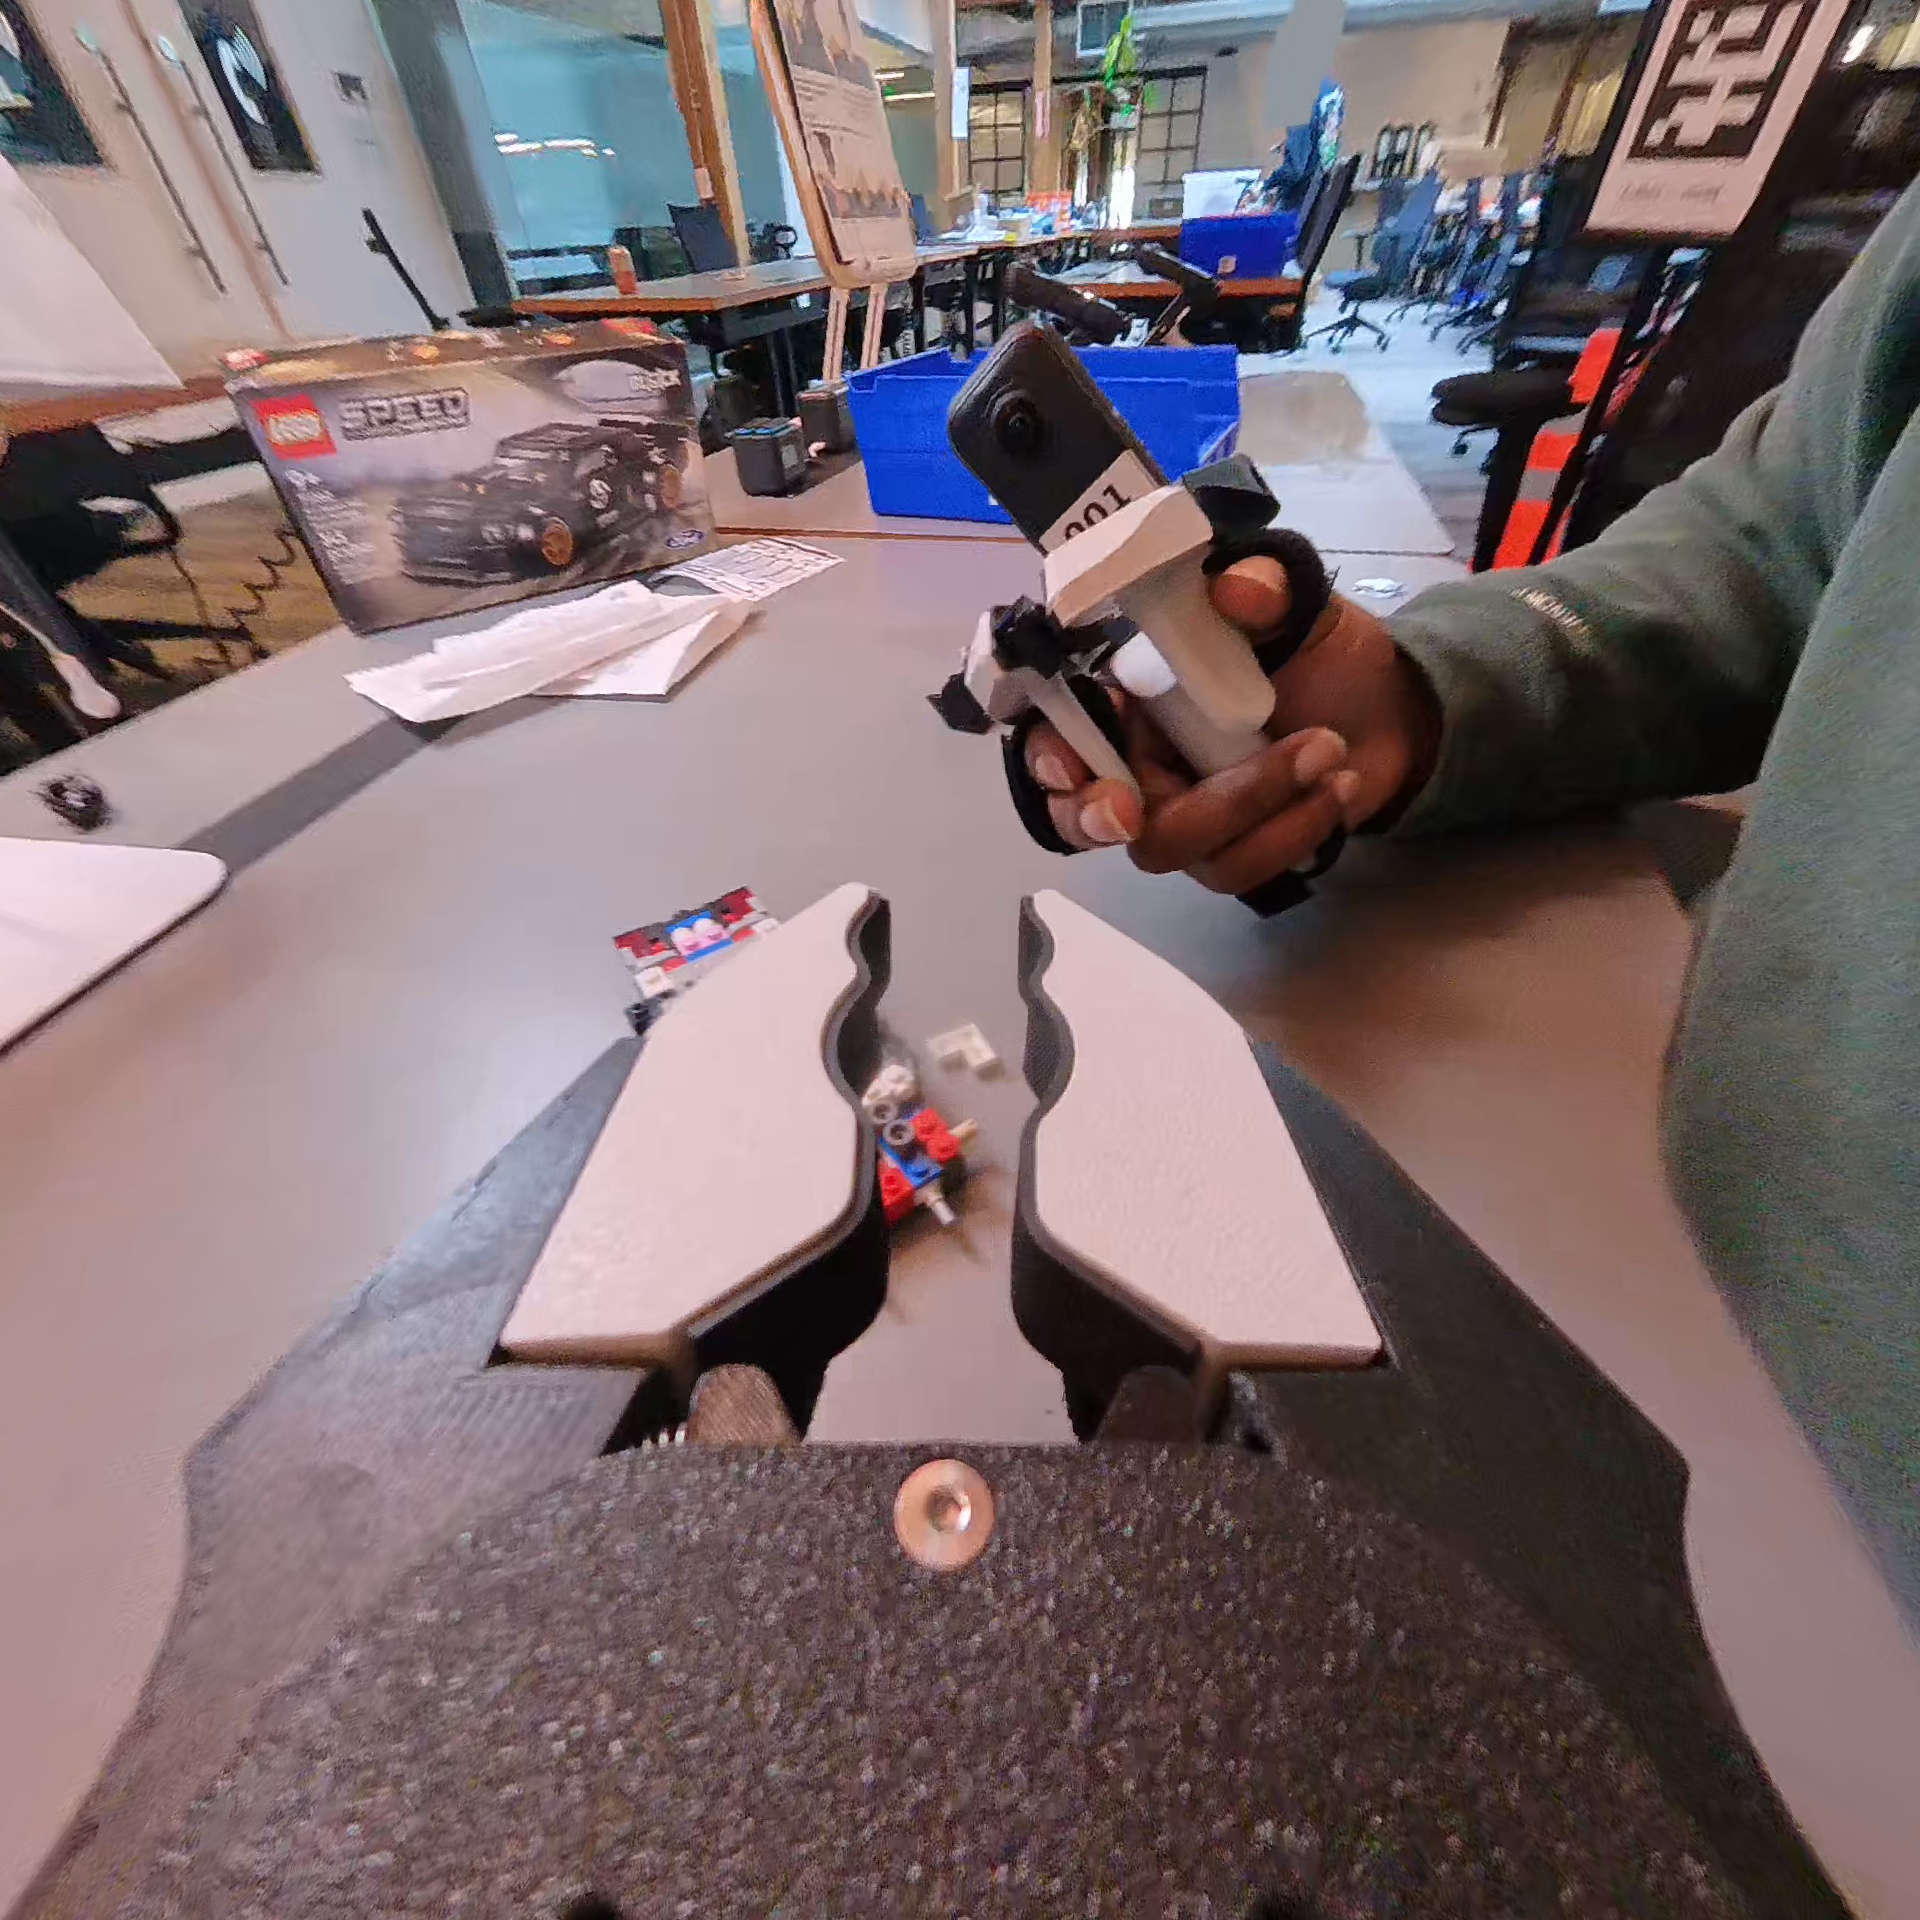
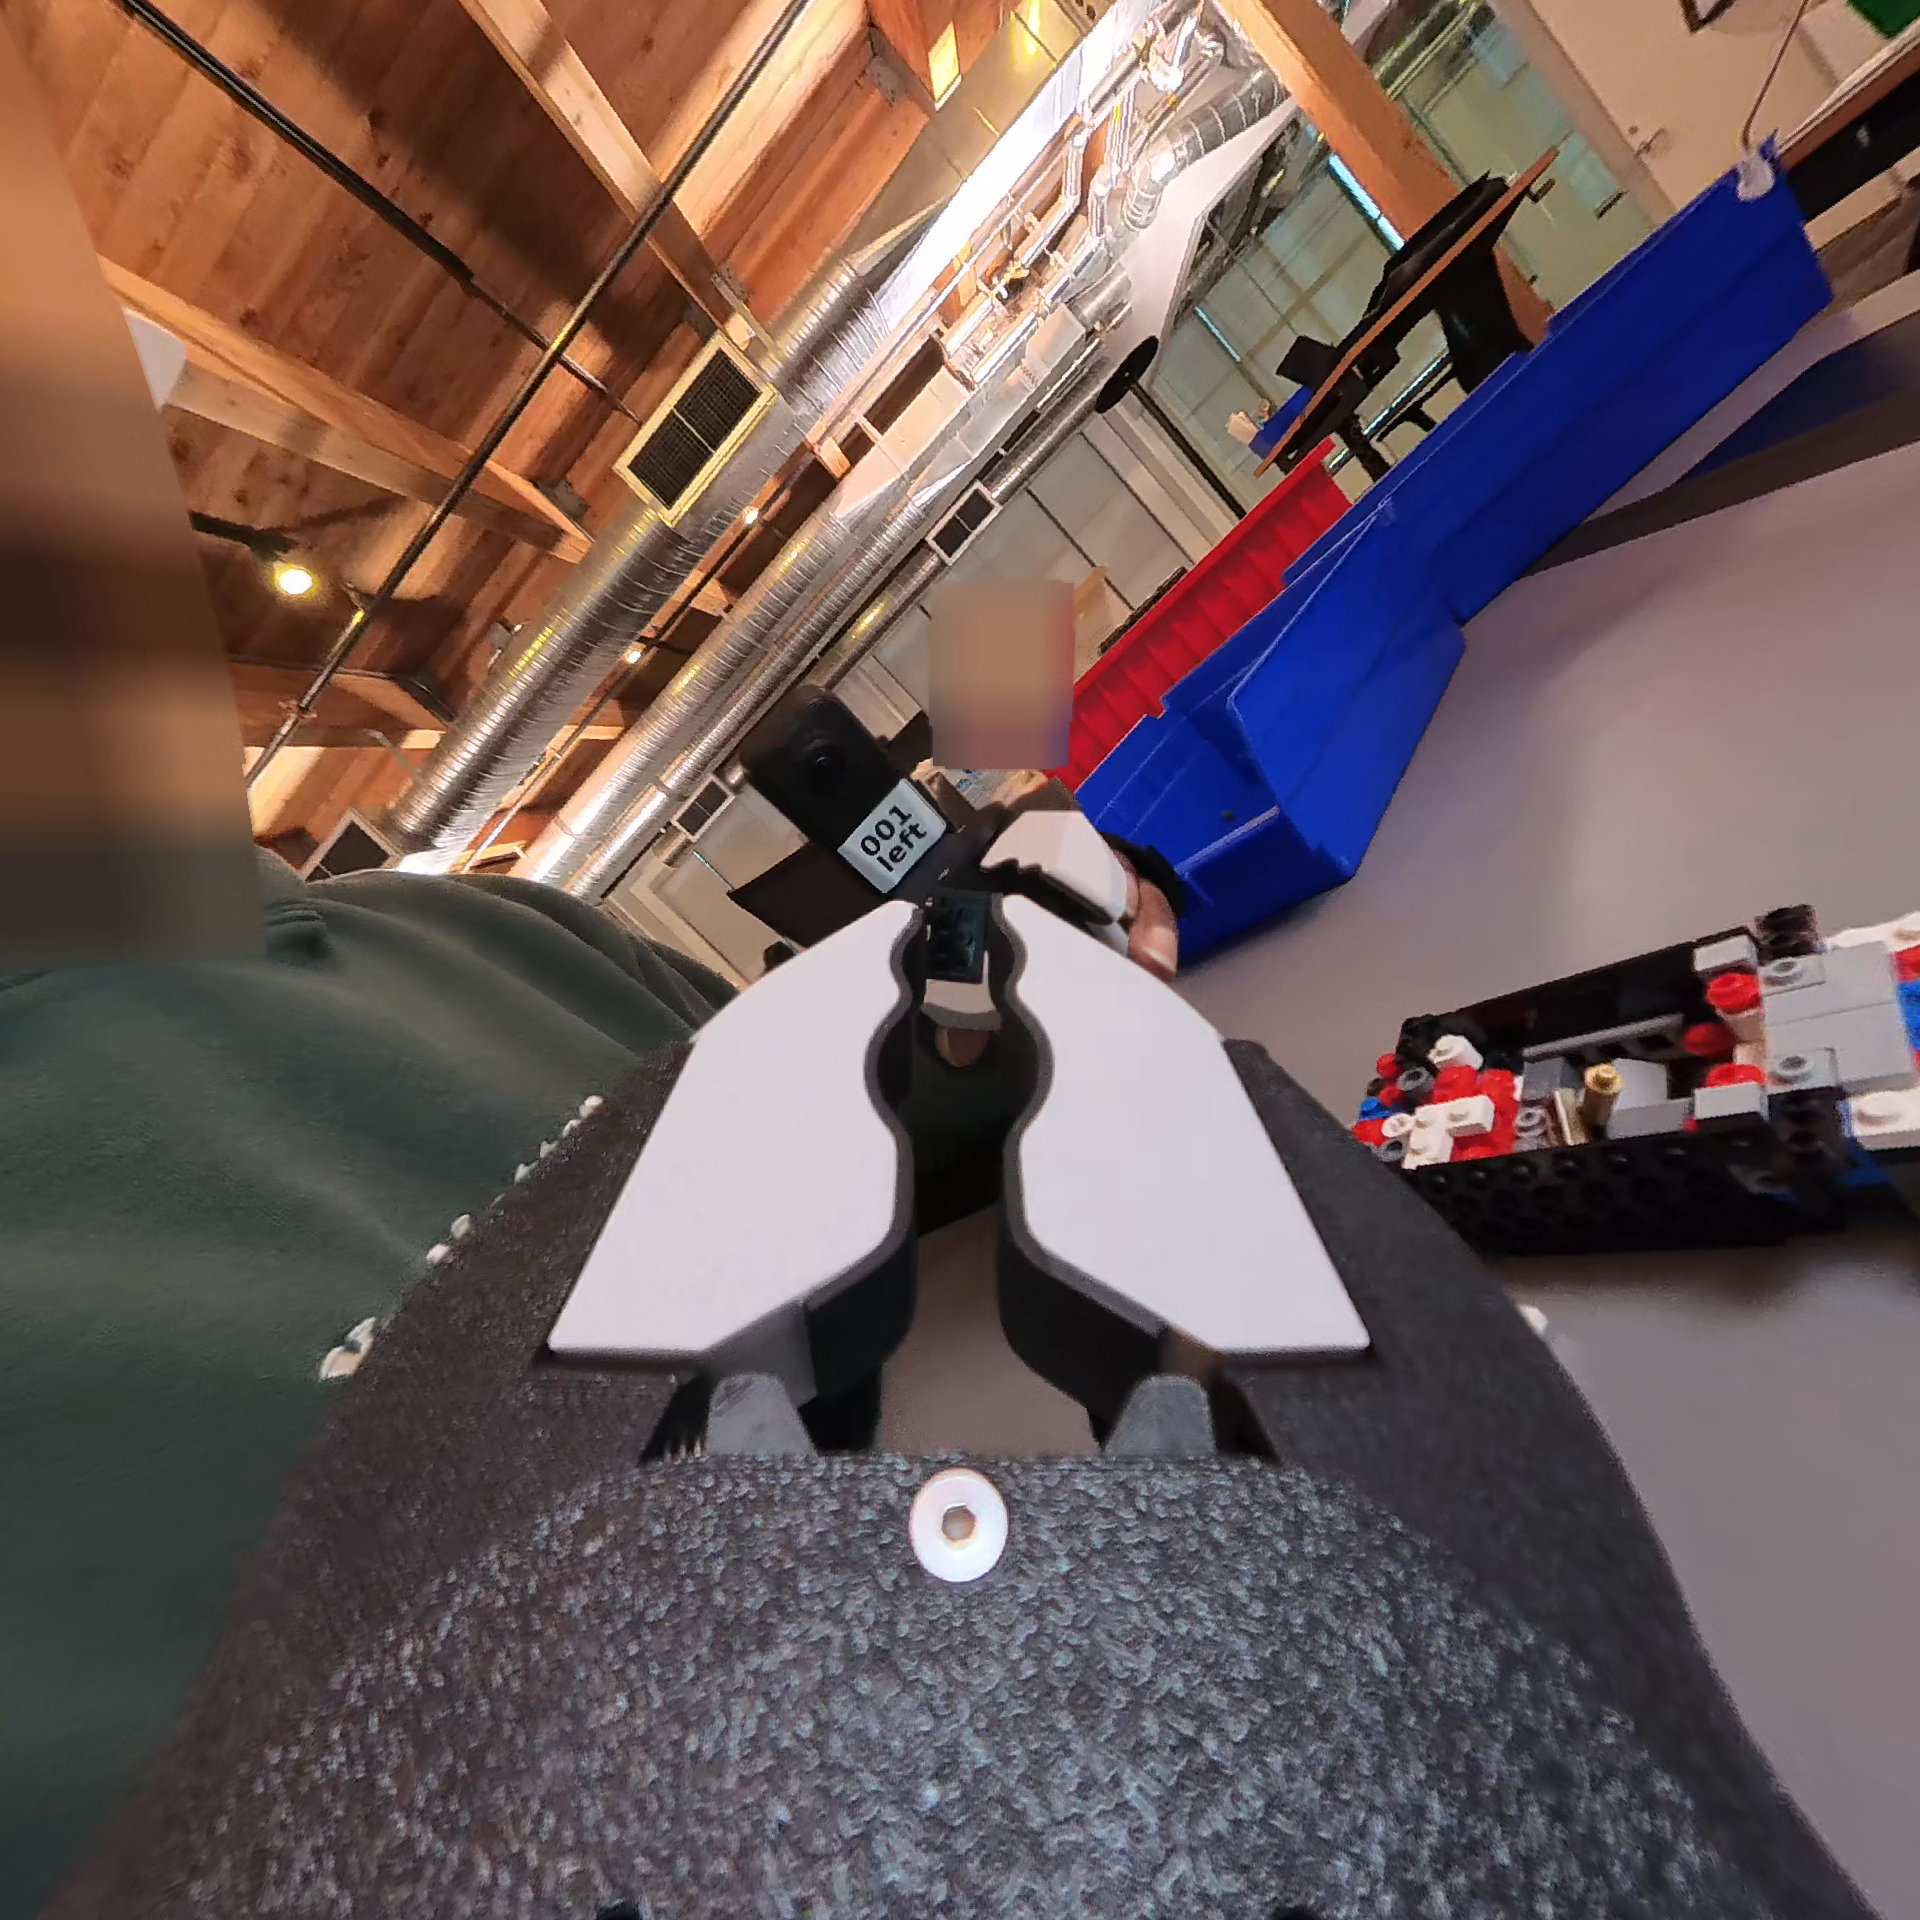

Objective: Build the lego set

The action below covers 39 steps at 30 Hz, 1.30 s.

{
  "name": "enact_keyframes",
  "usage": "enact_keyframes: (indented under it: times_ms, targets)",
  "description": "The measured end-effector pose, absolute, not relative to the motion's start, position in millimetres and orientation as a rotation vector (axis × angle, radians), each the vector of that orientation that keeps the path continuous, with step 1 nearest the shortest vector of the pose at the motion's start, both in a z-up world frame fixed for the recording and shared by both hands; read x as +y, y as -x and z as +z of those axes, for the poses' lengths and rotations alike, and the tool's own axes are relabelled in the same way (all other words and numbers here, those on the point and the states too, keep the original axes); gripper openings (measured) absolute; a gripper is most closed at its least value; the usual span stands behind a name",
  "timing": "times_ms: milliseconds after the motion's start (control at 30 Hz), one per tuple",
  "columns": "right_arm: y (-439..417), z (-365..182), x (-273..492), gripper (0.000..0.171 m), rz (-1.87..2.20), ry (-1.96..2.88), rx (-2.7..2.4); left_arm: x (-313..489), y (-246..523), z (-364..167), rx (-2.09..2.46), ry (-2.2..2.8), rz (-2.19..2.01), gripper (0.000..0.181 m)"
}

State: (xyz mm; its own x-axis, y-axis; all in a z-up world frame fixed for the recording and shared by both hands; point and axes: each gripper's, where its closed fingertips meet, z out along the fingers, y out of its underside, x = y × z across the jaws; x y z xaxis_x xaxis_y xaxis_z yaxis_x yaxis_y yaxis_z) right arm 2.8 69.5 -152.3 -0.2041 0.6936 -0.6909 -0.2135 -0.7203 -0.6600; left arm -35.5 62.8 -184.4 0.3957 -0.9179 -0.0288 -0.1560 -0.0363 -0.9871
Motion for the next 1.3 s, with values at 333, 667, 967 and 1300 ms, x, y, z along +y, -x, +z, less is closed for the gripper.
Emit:
enact_keyframes:
  times_ms: [333,667,967,1300]
  targets:
    - [-4.5,-157.6,77.7,0.011,1.927,1.465,-0.563,59.1,35.4,-195.9,1.03,1.531,-0.868,0.006]
    - [0.2,-161.9,79.0,0.011,1.892,1.466,-0.59,53.9,32.4,-198.3,1.031,1.521,-0.967,0.007]
    - [1.6,-170.0,92.6,0.011,1.831,1.524,-0.467,56.2,24.1,-193.7,1.041,1.455,-0.813,0.022]
    - [28.9,-177.0,73.5,0.011,1.96,1.551,-0.412,68.4,18.1,-183.2,1.04,1.377,-0.488,0.021]
